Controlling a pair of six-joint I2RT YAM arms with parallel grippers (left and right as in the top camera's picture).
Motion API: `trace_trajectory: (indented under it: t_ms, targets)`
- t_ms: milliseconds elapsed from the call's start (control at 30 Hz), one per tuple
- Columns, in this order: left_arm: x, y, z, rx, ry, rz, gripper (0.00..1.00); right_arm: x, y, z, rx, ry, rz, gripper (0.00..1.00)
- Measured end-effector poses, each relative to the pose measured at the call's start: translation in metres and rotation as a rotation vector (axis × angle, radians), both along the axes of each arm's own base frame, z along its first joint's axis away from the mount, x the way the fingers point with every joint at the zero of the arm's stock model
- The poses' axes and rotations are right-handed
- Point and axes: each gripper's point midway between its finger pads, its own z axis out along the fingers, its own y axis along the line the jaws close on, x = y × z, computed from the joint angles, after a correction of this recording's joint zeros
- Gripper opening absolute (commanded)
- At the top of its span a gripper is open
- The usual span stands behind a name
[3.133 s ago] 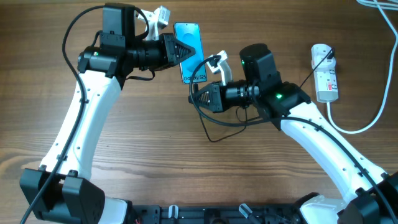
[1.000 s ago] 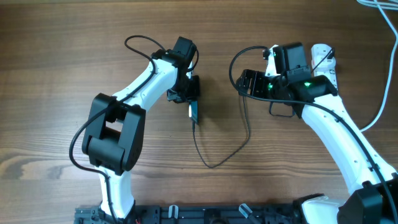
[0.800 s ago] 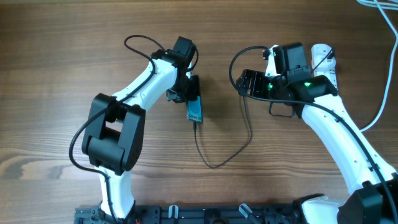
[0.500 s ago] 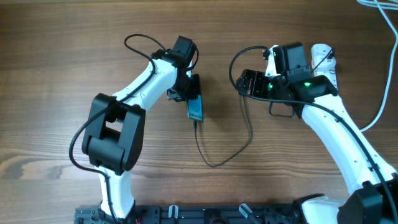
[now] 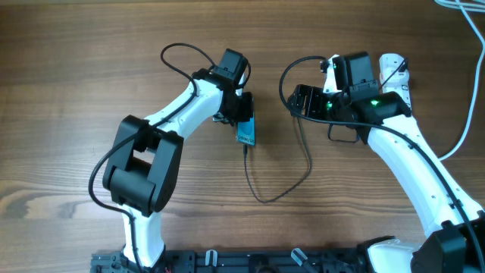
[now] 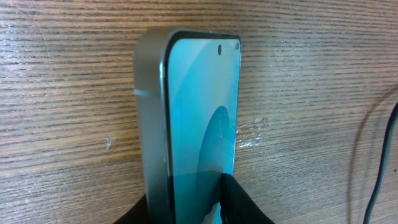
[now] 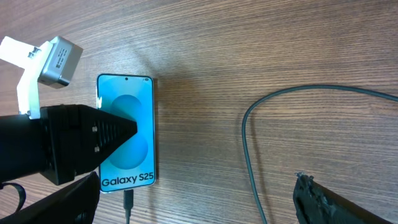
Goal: Plug charger to phone and switch on socket
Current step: 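Lower the connected phone flat onto the table with the left gripper, then release the phone and lift the left gripper away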
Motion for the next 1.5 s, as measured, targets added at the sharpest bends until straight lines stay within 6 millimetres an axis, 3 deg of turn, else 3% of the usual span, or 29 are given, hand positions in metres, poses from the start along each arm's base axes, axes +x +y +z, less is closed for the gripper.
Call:
trace_trajectory:
  t_ms: [200, 333, 467, 633, 767, 967, 1100, 1200, 1233, 1300, 1333, 1500]
  targets:
    - [-0.003, 0.001, -0.007, -0.001, -0.008, -0.002, 0.34, 0.000, 0.000, 0.000, 0.000, 0.000, 0.000, 1.00]
    - [-0.006, 0.002, -0.010, 0.004, -0.001, -0.002, 0.47, 0.000, 0.000, 0.000, 0.000, 0.000, 0.000, 1.00]
    - [-0.009, 0.003, -0.012, 0.014, 0.007, -0.004, 0.50, 0.000, 0.000, 0.000, 0.000, 0.000, 0.000, 1.00]
    - [-0.009, 0.002, -0.012, 0.013, 0.003, -0.009, 0.60, 0.000, 0.000, 0.000, 0.000, 0.000, 0.000, 1.00]
    - [-0.009, 0.001, -0.011, 0.012, 0.002, -0.011, 0.60, 0.000, 0.000, 0.000, 0.000, 0.000, 0.000, 1.00]
    - [-0.009, 0.002, -0.011, 0.015, 0.002, -0.010, 0.51, 0.000, 0.000, 0.000, 0.000, 0.000, 0.000, 1.00]
    - [-0.006, 0.009, -0.012, 0.016, 0.006, 0.008, 0.51, 0.000, 0.000, 0.000, 0.000, 0.000, 0.000, 1.00]
    - [0.006, 0.033, -0.011, 0.018, 0.009, 0.072, 0.49, 0.000, 0.000, 0.000, 0.000, 0.000, 0.000, 1.00]
    - [0.010, 0.042, -0.010, 0.018, 0.010, 0.095, 0.43, 0.000, 0.000, 0.000, 0.000, 0.000, 0.000, 1.00]
    - [0.018, 0.070, -0.005, 0.017, 0.010, 0.161, 0.09, 0.000, 0.000, 0.000, 0.000, 0.000, 0.000, 1.00]
    - [0.025, 0.084, 0.003, 0.006, -0.003, 0.199, 0.04, 0.000, 0.000, 0.000, 0.000, 0.000, 0.000, 1.00]
    - [0.036, 0.118, 0.021, -0.079, -0.004, 0.297, 0.04, 0.000, 0.000, 0.000, 0.000, 0.000, 0.000, 1.00]
